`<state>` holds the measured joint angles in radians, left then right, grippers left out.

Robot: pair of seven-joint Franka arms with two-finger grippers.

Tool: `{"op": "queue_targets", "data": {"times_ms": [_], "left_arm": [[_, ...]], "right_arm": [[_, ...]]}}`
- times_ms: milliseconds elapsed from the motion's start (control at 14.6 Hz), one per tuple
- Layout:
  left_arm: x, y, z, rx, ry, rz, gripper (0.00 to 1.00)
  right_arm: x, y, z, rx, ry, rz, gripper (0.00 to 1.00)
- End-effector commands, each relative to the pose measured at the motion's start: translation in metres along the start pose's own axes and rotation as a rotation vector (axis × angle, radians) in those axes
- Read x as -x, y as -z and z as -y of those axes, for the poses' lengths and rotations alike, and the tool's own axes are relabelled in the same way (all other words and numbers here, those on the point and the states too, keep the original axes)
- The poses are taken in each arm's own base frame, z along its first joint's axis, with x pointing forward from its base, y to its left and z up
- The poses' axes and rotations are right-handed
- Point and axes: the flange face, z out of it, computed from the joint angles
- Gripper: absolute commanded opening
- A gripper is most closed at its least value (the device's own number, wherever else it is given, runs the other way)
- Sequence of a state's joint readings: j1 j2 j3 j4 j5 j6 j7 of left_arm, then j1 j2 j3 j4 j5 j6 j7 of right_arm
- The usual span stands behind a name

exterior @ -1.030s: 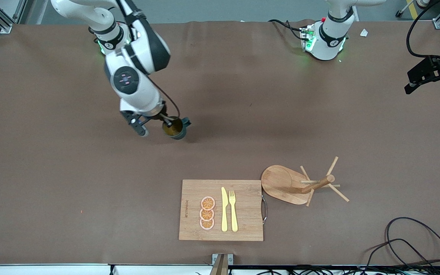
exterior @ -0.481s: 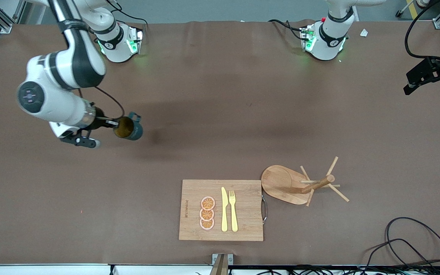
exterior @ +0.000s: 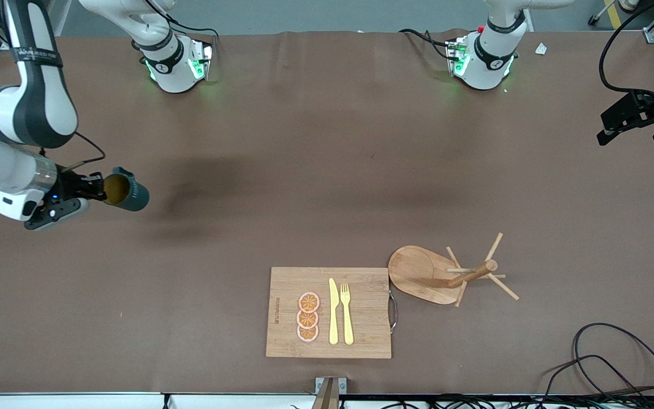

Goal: Transfer cup from left to right arm and place
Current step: 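Carry the teal mug away from the stand with the right gripper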

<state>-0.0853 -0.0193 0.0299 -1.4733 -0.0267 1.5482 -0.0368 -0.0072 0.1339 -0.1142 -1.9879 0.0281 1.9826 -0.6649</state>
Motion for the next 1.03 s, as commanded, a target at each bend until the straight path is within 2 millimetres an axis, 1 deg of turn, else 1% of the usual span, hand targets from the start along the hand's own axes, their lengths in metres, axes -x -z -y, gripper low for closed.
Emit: {"op": "queue_targets", "data": {"times_ms": [0, 69, 206, 343, 481, 755, 961], "left_arm": [[-0.006, 0.0, 0.005, -0.003, 0.014, -0.006, 1.0], [-0.005, 0.0, 0.004, -0.005, 0.014, -0.006, 1.0], [-0.005, 0.001, 0.002, -0.003, 0.011, -0.007, 1.0], [-0.003, 0.005, -0.001, -0.002, 0.005, -0.015, 1.0], [-0.003, 0.005, -0.002, -0.003, 0.003, -0.015, 1.0], [-0.003, 0.005, -0.002, -0.003, 0.002, -0.015, 1.0], [-0.003, 0.006, -0.001, -0.002, -0.002, -0.016, 1.0]], "right_arm": [[-0.008, -0.003, -0.003, 0.05, 0.191, 0.017, 0.0], [-0.01, -0.004, -0.004, 0.059, 0.271, 0.014, 0.0], [-0.014, -0.012, -0.008, 0.06, 0.449, 0.019, 0.0], [-0.015, -0.028, -0.023, 0.062, 0.64, 0.018, 0.0], [-0.017, -0.044, -0.029, 0.057, 0.788, 0.016, 0.0], [-0.015, -0.058, -0.026, 0.061, 0.966, 0.016, 0.0], [-0.011, -0.066, -0.033, 0.097, 1.055, -0.024, 0.0]]}}
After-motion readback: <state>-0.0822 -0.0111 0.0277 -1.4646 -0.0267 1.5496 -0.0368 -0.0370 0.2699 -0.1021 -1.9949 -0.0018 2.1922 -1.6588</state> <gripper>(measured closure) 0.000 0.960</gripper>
